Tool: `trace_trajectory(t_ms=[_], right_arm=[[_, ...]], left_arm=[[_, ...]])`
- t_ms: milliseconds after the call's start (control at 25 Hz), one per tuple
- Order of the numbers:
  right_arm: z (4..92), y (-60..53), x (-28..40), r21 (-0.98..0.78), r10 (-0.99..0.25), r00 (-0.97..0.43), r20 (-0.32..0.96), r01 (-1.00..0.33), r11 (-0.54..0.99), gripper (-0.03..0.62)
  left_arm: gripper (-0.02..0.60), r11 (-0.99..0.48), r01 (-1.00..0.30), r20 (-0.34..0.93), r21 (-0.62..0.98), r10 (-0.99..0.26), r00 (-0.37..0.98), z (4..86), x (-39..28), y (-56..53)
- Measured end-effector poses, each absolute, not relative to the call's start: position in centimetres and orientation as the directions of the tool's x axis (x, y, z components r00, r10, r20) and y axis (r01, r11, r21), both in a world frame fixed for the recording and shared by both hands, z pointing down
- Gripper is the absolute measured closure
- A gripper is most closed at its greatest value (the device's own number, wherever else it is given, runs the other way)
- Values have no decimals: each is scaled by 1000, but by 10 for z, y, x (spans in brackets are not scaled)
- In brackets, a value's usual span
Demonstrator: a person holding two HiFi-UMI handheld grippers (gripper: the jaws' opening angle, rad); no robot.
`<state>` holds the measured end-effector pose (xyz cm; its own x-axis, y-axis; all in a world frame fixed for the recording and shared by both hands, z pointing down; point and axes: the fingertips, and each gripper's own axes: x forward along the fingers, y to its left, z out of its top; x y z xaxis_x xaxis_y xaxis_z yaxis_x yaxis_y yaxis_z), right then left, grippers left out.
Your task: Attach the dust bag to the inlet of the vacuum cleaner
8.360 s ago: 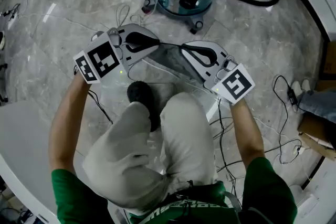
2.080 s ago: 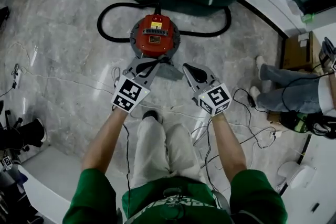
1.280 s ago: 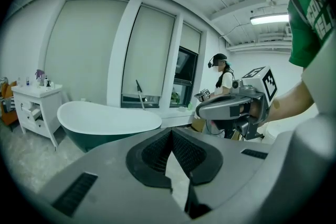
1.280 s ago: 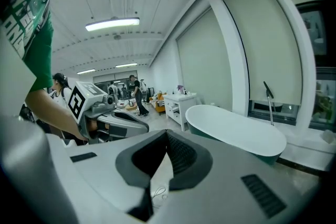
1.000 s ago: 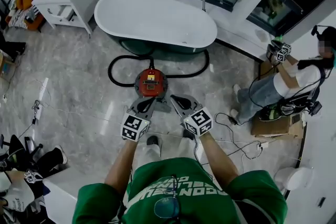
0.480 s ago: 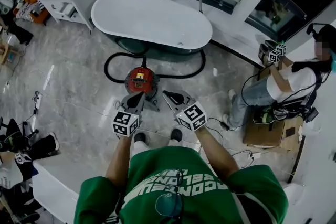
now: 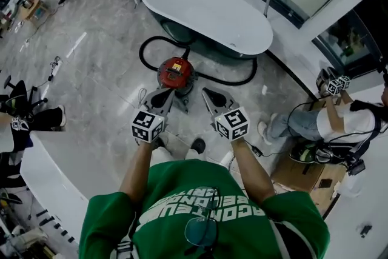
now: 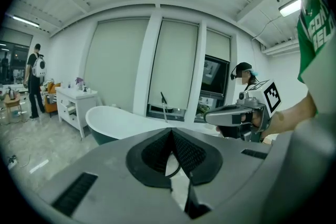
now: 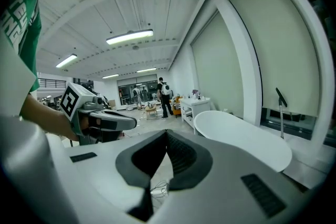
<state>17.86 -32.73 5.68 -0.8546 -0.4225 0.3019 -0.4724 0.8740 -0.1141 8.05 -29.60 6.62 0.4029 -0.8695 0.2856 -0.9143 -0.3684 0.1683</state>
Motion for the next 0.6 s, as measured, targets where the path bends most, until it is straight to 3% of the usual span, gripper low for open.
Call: trace_trajectory(t_ms=[600], right_arm=[[51, -285, 91, -86, -369, -866, 337, -419, 904, 586]], left_arm=[[578, -237, -950, 254, 202, -924, 285, 62, -26, -236]])
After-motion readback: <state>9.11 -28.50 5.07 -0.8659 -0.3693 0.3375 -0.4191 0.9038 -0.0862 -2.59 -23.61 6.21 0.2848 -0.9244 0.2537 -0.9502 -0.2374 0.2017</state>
